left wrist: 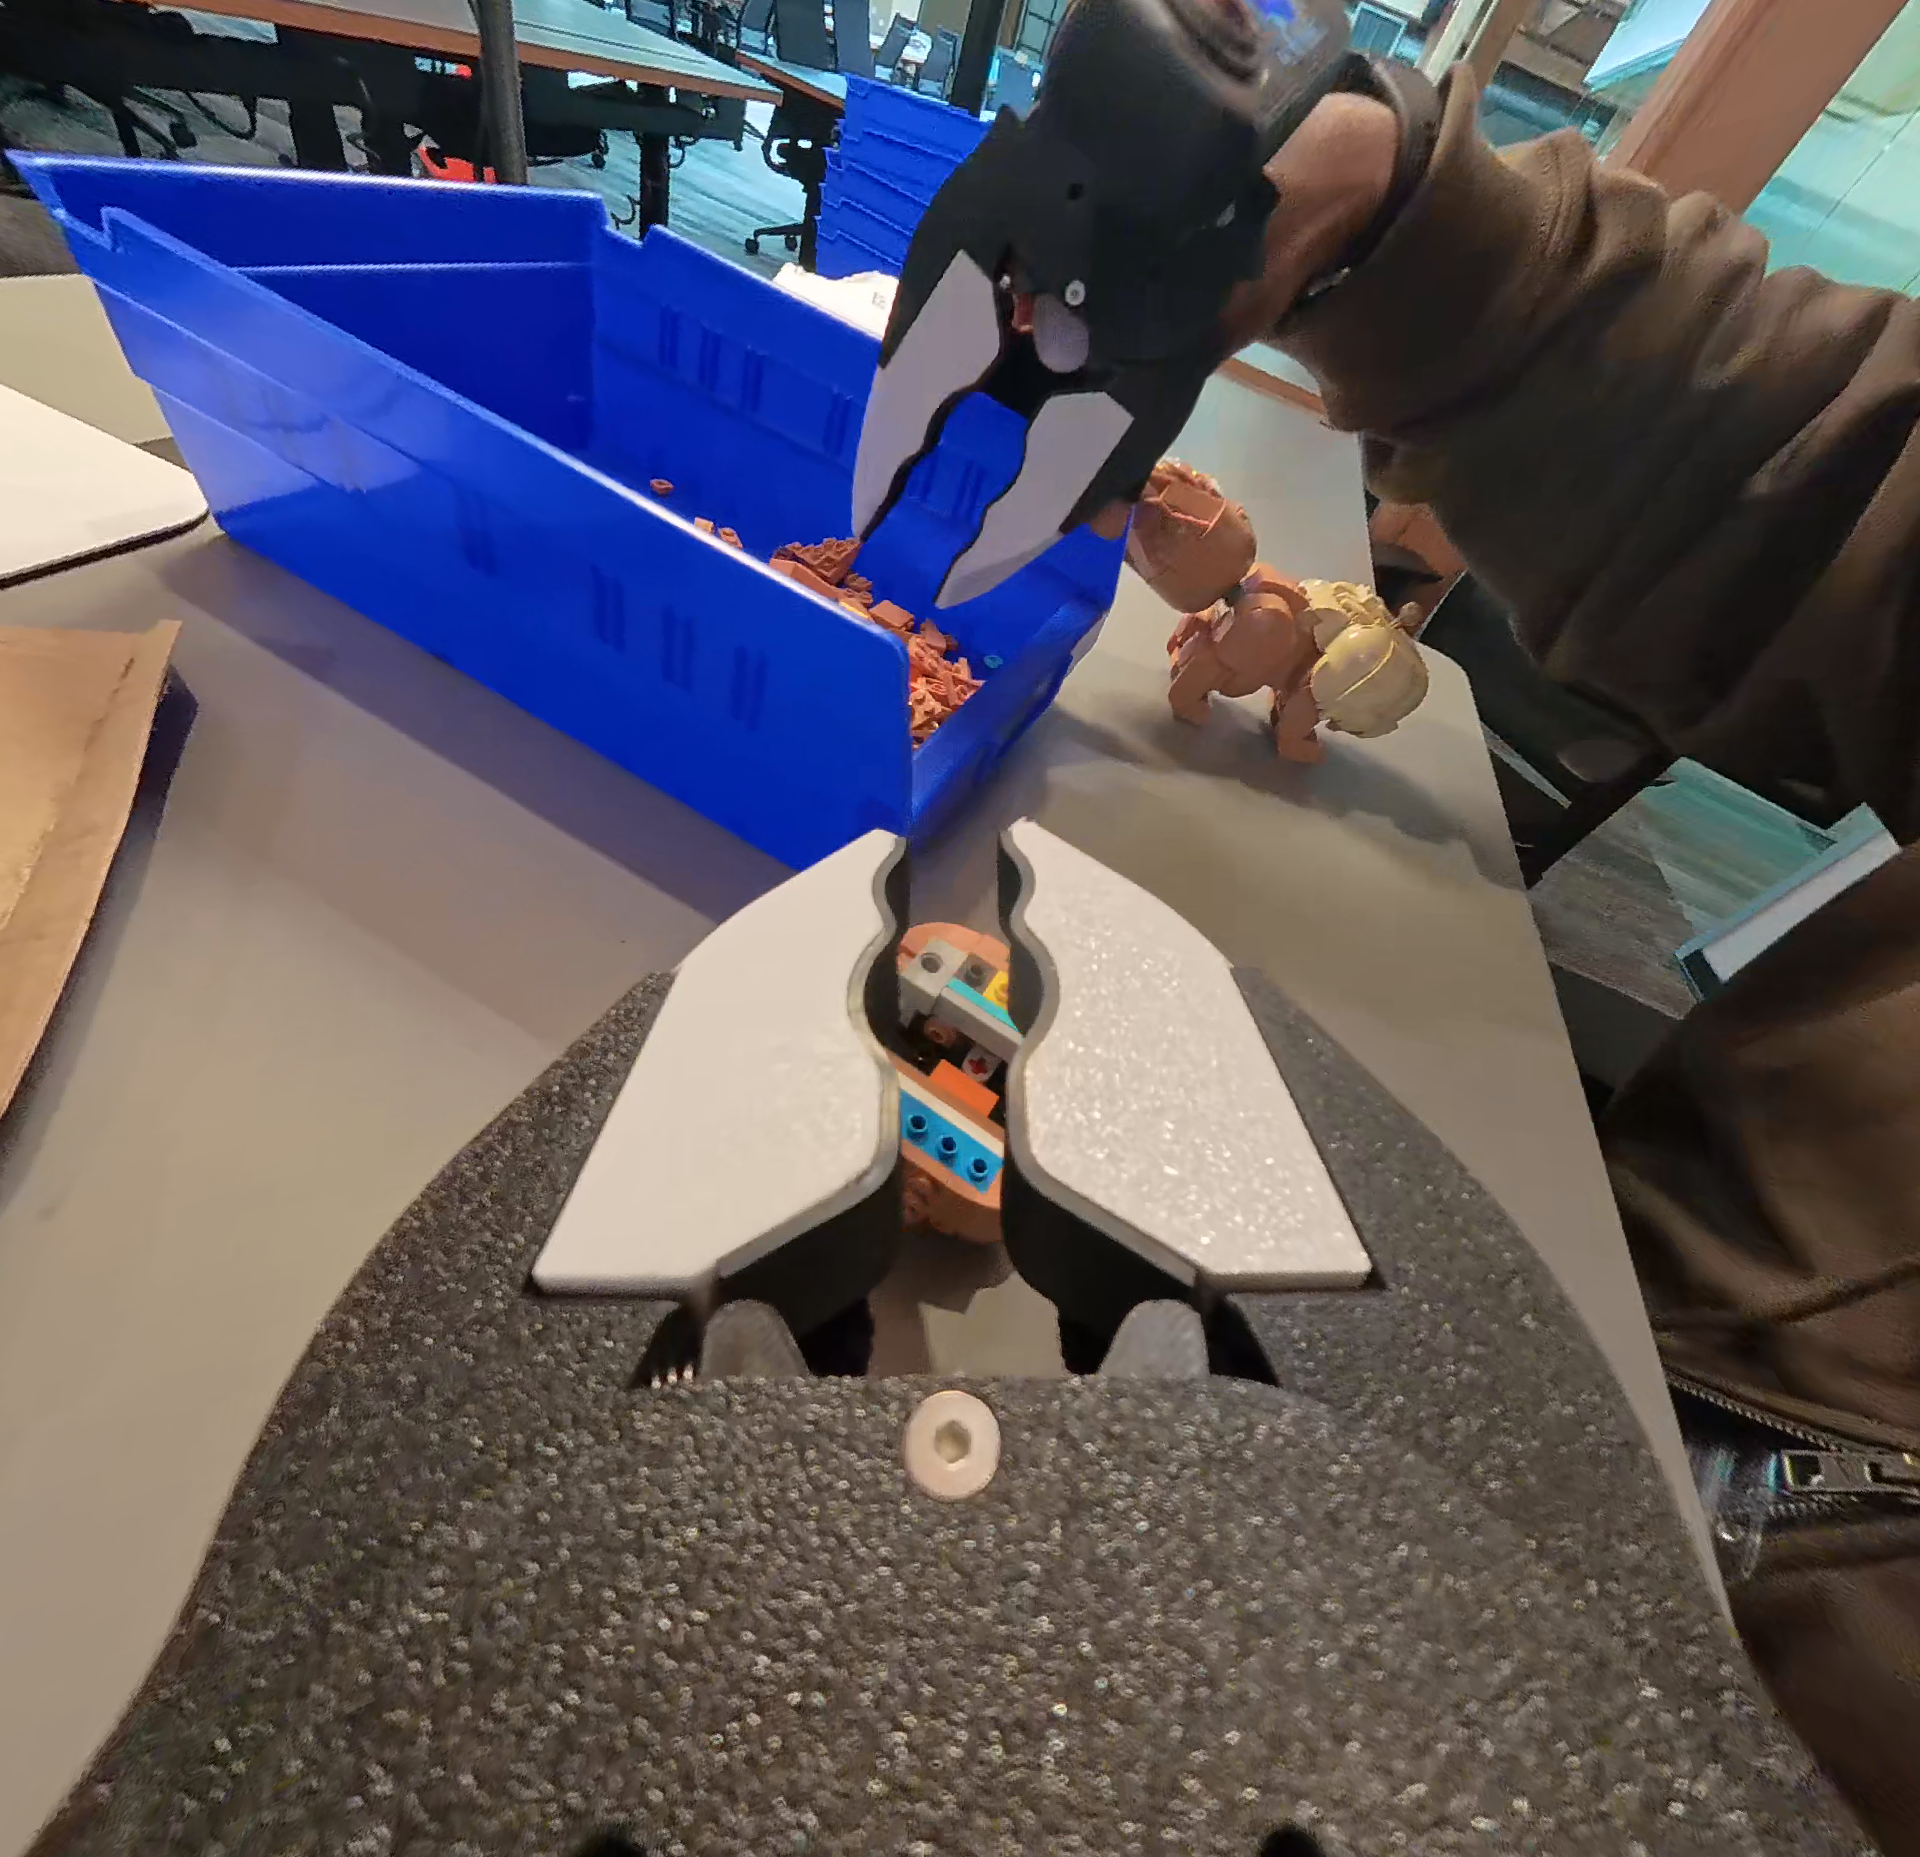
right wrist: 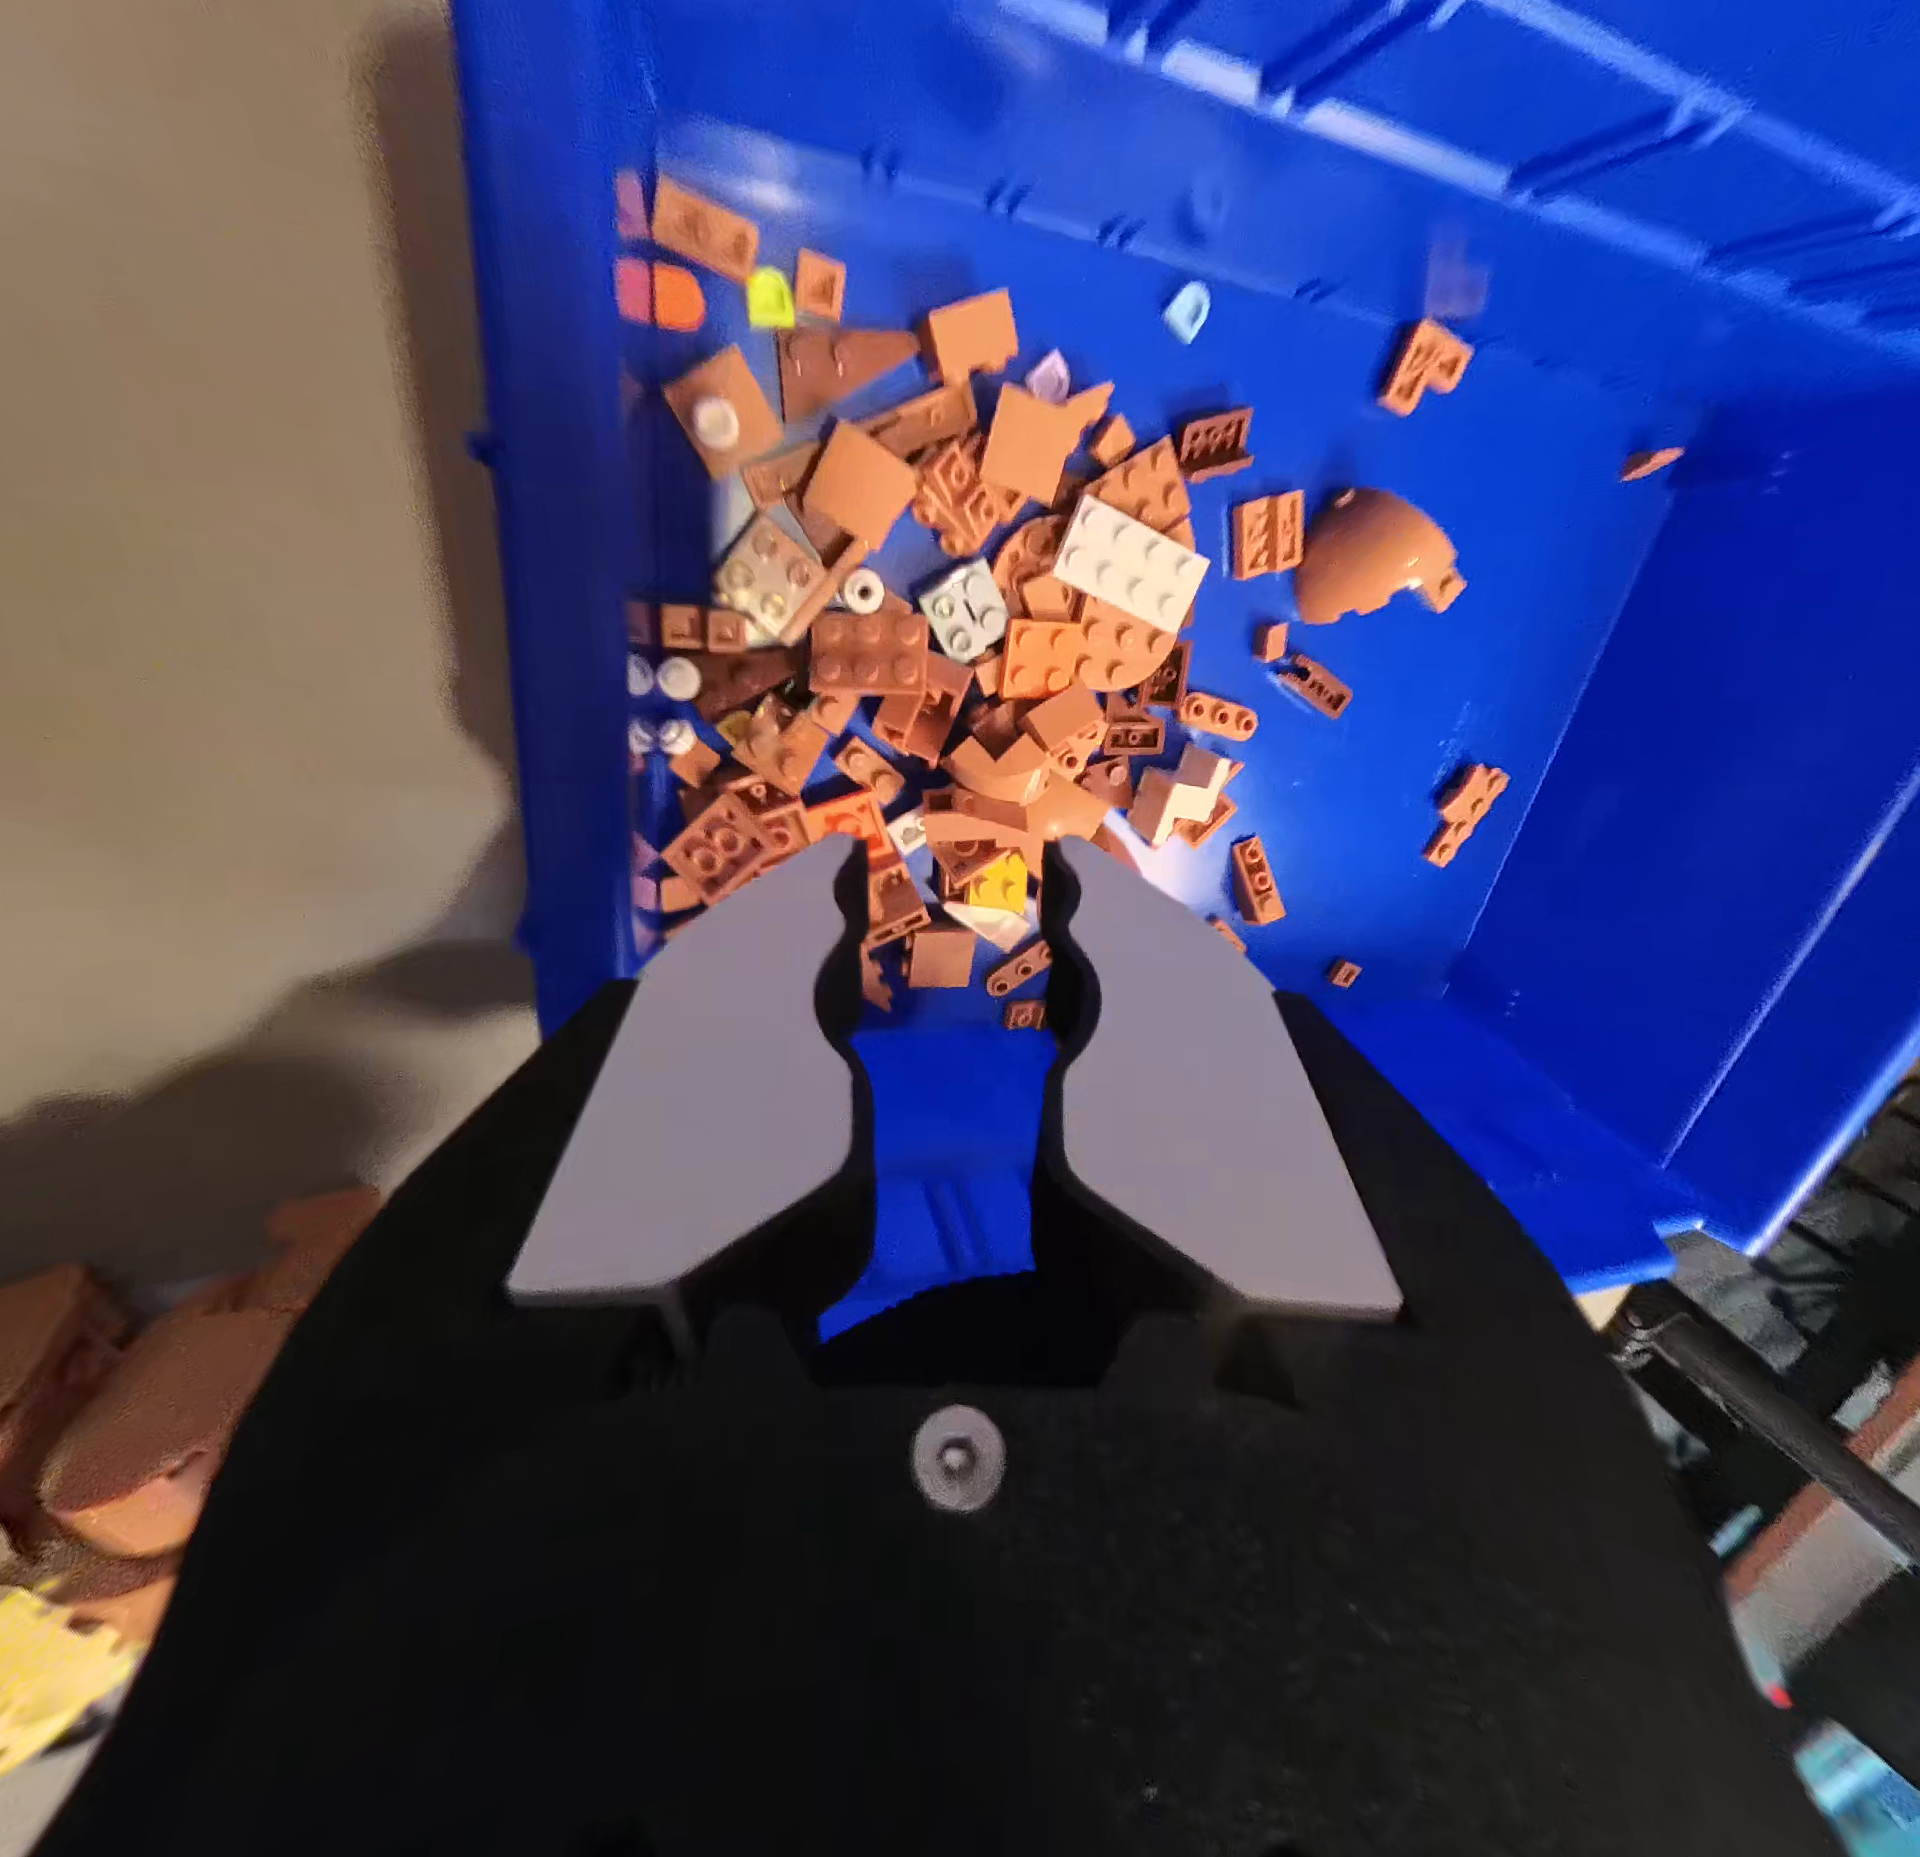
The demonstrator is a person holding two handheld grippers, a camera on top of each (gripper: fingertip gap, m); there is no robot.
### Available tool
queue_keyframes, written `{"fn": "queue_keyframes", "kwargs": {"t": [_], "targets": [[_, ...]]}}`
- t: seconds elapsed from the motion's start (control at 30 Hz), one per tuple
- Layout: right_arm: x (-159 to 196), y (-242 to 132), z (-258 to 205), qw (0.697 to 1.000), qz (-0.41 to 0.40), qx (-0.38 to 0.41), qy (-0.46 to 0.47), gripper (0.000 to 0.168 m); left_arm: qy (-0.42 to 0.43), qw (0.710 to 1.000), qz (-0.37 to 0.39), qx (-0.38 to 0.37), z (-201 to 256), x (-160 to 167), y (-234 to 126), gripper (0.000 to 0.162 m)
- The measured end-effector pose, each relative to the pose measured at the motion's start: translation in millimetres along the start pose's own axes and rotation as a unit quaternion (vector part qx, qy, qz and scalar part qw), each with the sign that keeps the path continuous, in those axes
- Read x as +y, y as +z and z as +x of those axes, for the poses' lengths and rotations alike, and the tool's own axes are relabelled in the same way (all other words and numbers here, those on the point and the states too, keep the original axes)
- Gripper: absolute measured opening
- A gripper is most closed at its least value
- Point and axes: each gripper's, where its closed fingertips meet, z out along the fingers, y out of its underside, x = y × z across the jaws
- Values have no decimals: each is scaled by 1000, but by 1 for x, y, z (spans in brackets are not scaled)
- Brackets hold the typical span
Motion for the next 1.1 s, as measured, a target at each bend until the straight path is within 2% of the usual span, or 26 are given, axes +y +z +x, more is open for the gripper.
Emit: {"fn": "queue_keyframes", "kwargs": {"t": [0.2, 0.53, 0.7, 0.83, 0.93, 1.03, 1.1], "targets": [[18, 24, 2, 997, -79, -12, -5, 32, -4, 1000, -2, 2, -1, 1, 1, 16], [28, 44, 7, 991, -132, -19, -3, 34, -3, 1000, -12, 3, -1, 6, 4, 15], [29, 47, 8, 989, -145, -20, -1, 26, -1, 1000, -14, 4, 0, 6, 4, 16], [21, 38, 11, 993, -117, 2, 18, 26, 1, 1000, -13, 4, 1, 6, 4, 16], [12, 13, 16, 994, -83, 55, 34, 26, 1, 1000, -11, 5, 2, 4, 4, 15], [-11, -19, 14, 991, -22, 120, 60, 26, 0, 1000, -3, 10, 6, 0, 3, 15], [-39, -41, 5, 983, 42, 162, 74, 26, -4, 1000, 9, 19, 12, -4, 3, 16]]}}
